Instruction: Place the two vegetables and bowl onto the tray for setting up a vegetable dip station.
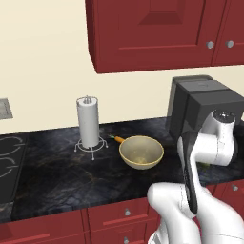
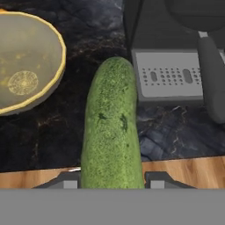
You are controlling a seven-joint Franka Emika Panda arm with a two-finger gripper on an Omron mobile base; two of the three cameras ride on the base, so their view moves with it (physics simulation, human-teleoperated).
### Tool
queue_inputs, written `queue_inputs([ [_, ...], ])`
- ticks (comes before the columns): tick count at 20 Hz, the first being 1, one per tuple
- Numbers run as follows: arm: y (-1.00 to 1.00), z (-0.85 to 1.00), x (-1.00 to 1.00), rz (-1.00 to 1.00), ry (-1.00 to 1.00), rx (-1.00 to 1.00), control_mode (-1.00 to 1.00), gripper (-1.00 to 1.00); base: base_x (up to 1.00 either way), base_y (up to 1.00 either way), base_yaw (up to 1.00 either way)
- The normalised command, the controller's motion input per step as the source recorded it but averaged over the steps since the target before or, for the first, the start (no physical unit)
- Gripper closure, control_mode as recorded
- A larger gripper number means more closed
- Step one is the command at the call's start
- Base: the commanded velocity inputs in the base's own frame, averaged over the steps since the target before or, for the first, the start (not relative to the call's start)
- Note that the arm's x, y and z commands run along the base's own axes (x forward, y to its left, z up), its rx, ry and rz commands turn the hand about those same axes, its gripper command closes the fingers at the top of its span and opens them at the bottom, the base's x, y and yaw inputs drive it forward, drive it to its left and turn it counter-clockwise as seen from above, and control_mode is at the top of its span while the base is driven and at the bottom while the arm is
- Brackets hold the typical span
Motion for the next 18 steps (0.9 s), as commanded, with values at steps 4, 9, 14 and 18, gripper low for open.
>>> queue_inputs([
  [4, 0.14, 0.51, -0.17, -0.01, 0.00, 0.00, -1.00, 1.00, 0.00, 0.00, 0.00],
  [9, 0.05, 0.37, -0.38, 0.00, 0.00, 0.00, -1.00, 1.00, 0.00, 0.00, 0.00],
  [14, 0.35, 0.41, -0.10, -0.01, 0.00, 0.00, -1.00, 1.00, 0.00, 0.00, 0.00],
  [18, 0.44, 0.27, -0.13, 0.00, -0.01, 0.00, -1.00, 1.00, 0.00, 0.00, 0.00],
])
